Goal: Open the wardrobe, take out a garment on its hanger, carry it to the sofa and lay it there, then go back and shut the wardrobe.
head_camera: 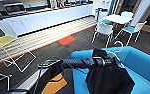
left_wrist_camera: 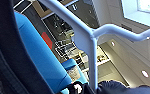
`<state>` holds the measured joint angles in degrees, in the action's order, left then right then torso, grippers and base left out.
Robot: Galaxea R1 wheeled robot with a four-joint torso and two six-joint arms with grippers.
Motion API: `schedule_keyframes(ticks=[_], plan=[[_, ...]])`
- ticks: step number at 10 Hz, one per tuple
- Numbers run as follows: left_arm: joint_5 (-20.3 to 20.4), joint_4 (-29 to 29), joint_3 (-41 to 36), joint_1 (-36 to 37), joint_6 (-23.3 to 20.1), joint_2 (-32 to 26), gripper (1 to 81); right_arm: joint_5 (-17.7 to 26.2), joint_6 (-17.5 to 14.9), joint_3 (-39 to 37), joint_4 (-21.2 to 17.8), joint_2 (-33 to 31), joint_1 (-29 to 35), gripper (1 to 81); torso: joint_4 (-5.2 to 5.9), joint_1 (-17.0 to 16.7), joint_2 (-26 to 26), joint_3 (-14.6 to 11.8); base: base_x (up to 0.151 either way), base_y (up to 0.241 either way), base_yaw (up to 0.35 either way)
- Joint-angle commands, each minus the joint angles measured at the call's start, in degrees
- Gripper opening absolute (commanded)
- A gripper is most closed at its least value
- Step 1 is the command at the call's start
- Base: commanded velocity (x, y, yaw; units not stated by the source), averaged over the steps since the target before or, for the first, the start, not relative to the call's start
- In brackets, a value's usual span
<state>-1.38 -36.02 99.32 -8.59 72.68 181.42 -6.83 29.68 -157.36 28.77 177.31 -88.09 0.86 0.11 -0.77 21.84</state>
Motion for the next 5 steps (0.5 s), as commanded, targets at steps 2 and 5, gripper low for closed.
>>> schedule_keyframes(ticks=[2,5], plan=[[0.3,-1.5,2.1,14.4,-0.7,3.6,1.0,3.3,-0.2,0.6,0.3,0.7,-0.4,81.1,0.0,0.0,0.0,0.0,0.0,0.0,0.0],[0.3,-1.8,7.6,15.0,-0.3,3.6,1.0,3.3,-0.2,0.7,0.3,0.8,-0.4,81.1,0.0,0.0,0.0,0.0,0.0,0.0,0.0]])
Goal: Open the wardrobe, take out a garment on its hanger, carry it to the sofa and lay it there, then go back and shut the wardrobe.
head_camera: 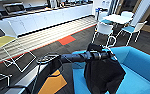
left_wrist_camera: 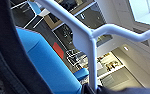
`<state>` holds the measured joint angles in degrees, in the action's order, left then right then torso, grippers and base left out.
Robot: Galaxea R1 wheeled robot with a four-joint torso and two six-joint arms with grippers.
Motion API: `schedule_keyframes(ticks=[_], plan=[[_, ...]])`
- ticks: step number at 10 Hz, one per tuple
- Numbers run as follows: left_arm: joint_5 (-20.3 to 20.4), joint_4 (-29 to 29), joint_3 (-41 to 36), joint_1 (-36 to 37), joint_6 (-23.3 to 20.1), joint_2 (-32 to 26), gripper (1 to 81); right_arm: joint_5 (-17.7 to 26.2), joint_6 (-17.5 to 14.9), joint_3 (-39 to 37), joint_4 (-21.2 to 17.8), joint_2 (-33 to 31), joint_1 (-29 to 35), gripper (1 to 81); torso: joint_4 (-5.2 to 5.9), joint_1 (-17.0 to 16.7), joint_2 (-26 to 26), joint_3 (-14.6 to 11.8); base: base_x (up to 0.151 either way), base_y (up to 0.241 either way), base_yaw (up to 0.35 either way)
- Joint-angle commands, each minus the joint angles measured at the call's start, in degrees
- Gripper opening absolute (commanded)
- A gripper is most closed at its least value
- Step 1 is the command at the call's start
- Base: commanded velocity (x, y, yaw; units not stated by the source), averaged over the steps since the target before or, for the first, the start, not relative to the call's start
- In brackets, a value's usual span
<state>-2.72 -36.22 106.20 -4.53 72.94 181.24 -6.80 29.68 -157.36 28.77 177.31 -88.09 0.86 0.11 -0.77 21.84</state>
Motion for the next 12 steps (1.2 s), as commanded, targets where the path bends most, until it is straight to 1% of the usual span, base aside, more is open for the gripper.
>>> schedule_keyframes(ticks=[1,3,6,7,8,12], plan=[[1.1,-1.9,1.9,10.9,-0.5,3.8,1.0,3.3,-0.2,0.7,0.3,0.8,-0.4,81.1,0.0,0.0,0.0,0.0,0.0,0.0,0.0],[0.0,-2.4,3.0,10.9,-0.6,3.8,1.0,3.3,-0.2,0.7,0.3,0.8,-0.3,81.1,0.0,0.0,0.0,0.0,0.0,0.0,0.0],[-0.7,-3.5,2.6,10.8,-0.6,3.8,1.0,3.3,-0.2,0.7,0.3,0.8,-0.5,81.1,0.0,0.0,0.0,0.0,0.0,0.0,0.0],[-1.0,-3.6,2.6,10.6,-0.6,3.8,81.1,3.2,-0.2,0.7,0.3,0.8,-0.5,81.1,0.0,0.0,0.0,0.0,0.0,0.0,0.0],[-2.6,-3.7,2.5,10.6,-0.9,3.8,81.1,3.2,-0.2,0.7,0.3,0.8,-0.5,81.1,0.0,0.0,0.0,0.0,0.0,0.0,0.0],[-12.8,-11.4,2.0,8.4,-1.1,3.8,81.1,3.2,-0.2,0.7,0.3,0.8,-0.5,81.1,0.0,0.0,0.0,0.0,0.0,0.0,0.0]])
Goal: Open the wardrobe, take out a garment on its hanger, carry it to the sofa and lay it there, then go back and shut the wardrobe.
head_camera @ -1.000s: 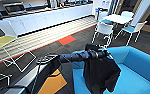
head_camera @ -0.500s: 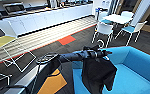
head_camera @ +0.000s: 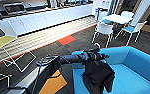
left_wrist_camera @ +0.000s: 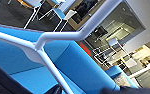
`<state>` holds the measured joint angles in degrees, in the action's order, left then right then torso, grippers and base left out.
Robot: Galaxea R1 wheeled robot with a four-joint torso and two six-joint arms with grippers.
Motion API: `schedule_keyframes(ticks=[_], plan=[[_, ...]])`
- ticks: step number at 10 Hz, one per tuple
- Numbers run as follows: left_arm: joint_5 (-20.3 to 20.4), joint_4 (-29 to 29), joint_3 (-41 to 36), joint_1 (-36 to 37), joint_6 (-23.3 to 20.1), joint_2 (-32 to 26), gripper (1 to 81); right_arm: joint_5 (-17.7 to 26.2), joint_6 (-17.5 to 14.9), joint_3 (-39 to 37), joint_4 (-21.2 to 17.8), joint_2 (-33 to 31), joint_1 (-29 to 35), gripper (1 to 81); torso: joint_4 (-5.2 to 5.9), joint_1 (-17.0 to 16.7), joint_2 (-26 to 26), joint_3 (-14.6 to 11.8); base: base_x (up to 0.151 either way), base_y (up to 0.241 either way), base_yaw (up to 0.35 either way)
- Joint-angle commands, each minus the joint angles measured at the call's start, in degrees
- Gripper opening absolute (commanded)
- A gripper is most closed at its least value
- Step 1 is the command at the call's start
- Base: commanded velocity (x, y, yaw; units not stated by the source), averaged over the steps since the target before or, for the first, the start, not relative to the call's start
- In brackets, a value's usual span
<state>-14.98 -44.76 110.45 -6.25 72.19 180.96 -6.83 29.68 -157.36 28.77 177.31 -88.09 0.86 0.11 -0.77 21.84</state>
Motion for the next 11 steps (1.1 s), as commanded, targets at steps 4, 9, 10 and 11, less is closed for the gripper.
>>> schedule_keyframes(ticks=[4,9,10,11], plan=[[-12.8,-12.3,-2.3,9.9,-0.3,4.0,81.1,3.2,-0.2,0.7,0.3,0.8,-0.5,81.1,0.0,0.0,0.0,0.0,0.0,0.0,0.0],[-16.0,-14.7,-6.5,2.7,-0.5,4.0,81.1,3.0,-0.2,0.6,0.4,0.8,-0.6,81.1,0.0,0.0,0.0,0.0,0.0,0.0,0.0],[-16.0,-15.5,-10.1,0.2,-0.5,4.0,81.1,2.7,-0.2,0.6,0.4,0.8,-0.6,81.1,0.0,0.0,0.0,0.0,0.0,0.0,0.0],[-16.0,-16.7,-13.4,-2.0,-0.5,0.8,81.1,2.7,-0.2,0.5,0.4,0.8,-0.6,81.1,0.0,0.0,0.0,0.0,0.0,0.0,0.0]])
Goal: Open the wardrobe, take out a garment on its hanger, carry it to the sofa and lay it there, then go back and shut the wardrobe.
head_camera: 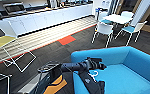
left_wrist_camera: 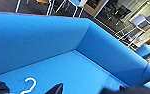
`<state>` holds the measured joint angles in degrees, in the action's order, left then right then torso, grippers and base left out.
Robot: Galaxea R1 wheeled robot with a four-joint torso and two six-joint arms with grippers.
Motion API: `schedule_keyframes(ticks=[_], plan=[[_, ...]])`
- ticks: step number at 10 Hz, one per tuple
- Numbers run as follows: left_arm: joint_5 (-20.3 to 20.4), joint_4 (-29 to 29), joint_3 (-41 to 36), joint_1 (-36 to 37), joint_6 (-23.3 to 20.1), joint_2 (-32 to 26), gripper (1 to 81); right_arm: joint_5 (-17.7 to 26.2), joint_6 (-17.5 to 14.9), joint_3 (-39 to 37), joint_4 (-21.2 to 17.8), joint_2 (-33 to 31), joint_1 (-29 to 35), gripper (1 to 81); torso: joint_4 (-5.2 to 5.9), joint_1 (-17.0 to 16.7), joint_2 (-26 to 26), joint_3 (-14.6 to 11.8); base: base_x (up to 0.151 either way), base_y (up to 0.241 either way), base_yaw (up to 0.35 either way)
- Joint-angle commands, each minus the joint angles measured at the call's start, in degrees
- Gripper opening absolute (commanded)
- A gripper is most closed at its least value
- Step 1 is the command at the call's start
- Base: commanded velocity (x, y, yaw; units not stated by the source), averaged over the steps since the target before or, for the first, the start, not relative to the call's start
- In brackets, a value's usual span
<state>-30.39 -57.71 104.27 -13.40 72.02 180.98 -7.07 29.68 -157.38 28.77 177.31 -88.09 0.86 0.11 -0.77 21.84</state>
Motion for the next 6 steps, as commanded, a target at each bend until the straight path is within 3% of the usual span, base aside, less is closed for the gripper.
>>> schedule_keyframes(ticks=[1,5,6], plan=[[-0.7,-3.9,-9.8,2.7,-0.3,-2.3,81.1,2.9,-0.2,0.5,0.4,0.8,-0.6,81.1,0.0,0.0,0.0,0.0,0.0,0.0,0.0],[-0.7,-7.7,-19.4,-9.8,-2.0,-15.4,81.1,2.9,-0.2,0.5,0.4,0.7,-0.5,81.1,0.0,0.0,0.0,0.0,0.0,0.0,0.0],[-0.6,-8.7,-20.8,-14.4,-2.8,-18.3,81.1,2.9,-0.2,0.5,0.4,0.7,-0.5,81.1,0.0,0.0,0.0,-1.8,0.0,0.0,0.0]])
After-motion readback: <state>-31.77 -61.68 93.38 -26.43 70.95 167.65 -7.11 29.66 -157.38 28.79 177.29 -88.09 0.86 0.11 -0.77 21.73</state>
